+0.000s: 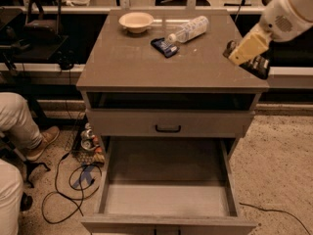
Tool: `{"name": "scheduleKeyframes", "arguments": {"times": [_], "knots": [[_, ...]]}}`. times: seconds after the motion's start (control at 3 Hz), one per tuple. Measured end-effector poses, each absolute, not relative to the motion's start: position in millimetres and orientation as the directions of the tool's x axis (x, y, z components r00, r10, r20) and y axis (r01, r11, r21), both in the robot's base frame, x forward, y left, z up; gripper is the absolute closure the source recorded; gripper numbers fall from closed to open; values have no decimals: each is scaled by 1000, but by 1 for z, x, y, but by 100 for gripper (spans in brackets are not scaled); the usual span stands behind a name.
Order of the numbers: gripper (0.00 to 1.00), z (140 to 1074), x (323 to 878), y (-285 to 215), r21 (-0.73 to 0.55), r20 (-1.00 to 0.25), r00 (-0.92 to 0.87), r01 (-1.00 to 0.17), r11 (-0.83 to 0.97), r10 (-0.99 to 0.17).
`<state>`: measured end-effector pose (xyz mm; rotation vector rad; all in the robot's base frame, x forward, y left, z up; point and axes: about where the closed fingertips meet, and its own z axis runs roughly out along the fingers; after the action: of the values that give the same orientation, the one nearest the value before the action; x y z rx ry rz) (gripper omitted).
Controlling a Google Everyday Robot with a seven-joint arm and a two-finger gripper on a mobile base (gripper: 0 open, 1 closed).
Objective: Place rxbar chocolate into middle drawer
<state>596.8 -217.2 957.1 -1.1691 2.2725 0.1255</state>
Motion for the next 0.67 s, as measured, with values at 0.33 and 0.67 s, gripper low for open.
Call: {"name": "scheduleKeyframes", "arguments": {"times": [0.33,0.67], "knots": [[100,941,564,-224,-146,-500,-484,-771,620,-719],[100,939,565,-223,-143,-498,-484,-772,619,-719]]}}
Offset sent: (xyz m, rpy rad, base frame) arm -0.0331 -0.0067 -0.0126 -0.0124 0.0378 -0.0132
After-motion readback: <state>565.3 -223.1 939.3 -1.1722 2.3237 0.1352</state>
